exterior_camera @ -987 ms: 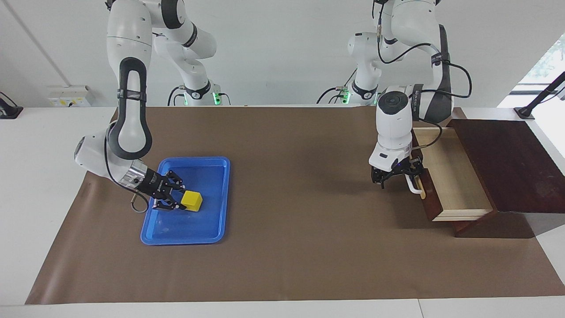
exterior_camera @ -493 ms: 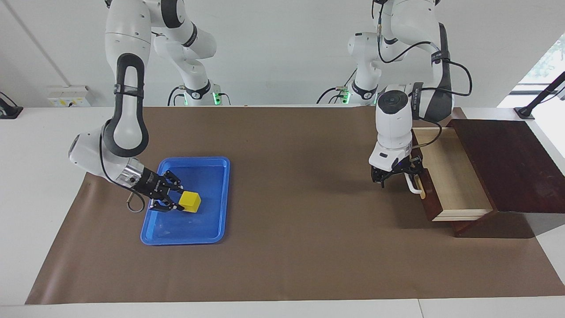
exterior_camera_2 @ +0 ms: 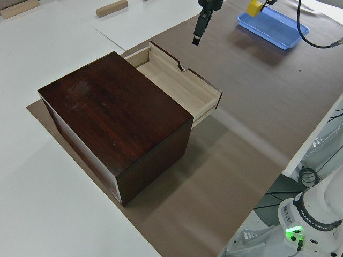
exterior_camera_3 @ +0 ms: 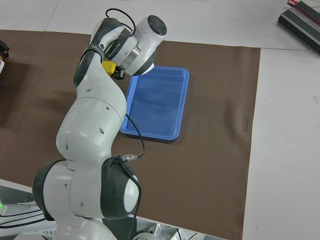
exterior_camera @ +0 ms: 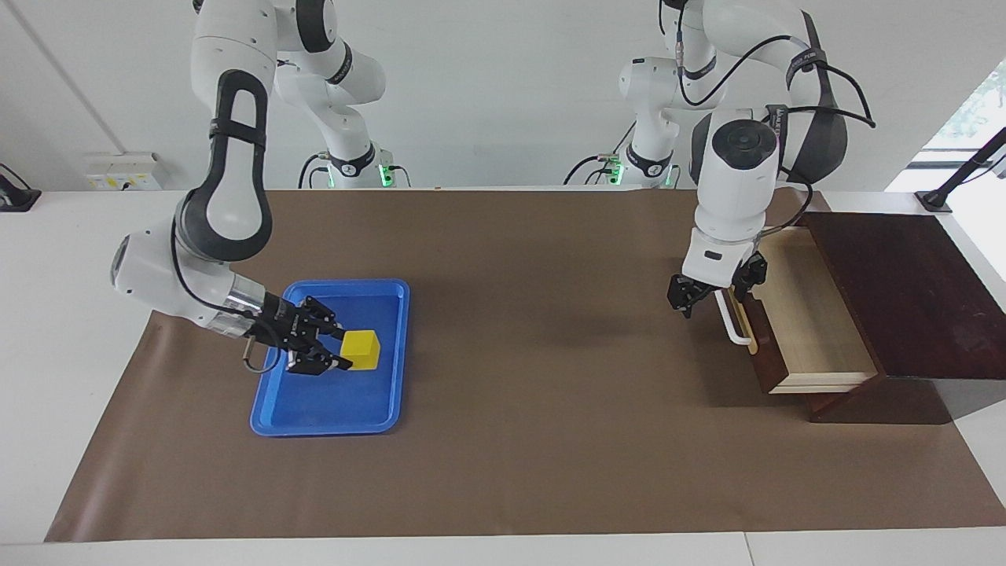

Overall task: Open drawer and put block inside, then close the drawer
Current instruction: 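Lift the cube with the right gripper while the left gripper reaches over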

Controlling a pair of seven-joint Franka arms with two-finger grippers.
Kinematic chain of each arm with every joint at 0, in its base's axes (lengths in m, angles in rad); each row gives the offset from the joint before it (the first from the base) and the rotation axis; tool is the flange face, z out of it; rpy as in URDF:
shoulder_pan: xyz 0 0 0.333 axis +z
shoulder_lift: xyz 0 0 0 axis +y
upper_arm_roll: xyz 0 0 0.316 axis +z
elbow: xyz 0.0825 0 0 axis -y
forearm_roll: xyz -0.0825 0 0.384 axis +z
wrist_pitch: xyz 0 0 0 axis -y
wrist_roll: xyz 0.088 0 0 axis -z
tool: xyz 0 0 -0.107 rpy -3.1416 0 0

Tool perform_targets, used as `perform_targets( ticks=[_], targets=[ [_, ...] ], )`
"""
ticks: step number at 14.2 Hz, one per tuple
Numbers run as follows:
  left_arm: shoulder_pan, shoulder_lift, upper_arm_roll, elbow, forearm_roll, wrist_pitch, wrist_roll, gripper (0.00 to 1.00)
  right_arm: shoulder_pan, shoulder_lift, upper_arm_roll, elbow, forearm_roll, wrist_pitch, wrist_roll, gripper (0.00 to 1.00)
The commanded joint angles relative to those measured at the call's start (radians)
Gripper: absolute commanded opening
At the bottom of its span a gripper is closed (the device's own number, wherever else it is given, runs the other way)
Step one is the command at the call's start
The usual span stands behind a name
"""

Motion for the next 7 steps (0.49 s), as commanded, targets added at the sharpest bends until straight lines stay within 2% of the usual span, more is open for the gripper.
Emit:
perform_targets(
  ticks=[1,3,5,7],
  targets=[
    [-0.021,0.018,0.006,0.055,-0.05,-0.067,-0.304,1.0,0.068,0.067,0.0,0.152,-0.026,-0.011,0.159,0.0],
    [-0.025,0.027,0.004,0.086,-0.082,-0.096,-0.526,1.0,0.126,0.083,0.0,0.207,-0.033,-0.011,0.242,0.0],
    [-0.028,0.063,0.006,0.157,-0.121,-0.132,-0.719,1.0,0.178,0.087,-0.002,0.224,-0.035,-0.007,0.255,0.0],
    [-0.058,0.186,0.011,0.336,-0.121,-0.24,-0.872,1.0,0.215,0.09,-0.003,0.227,-0.035,-0.002,0.271,0.0]
  ],
)
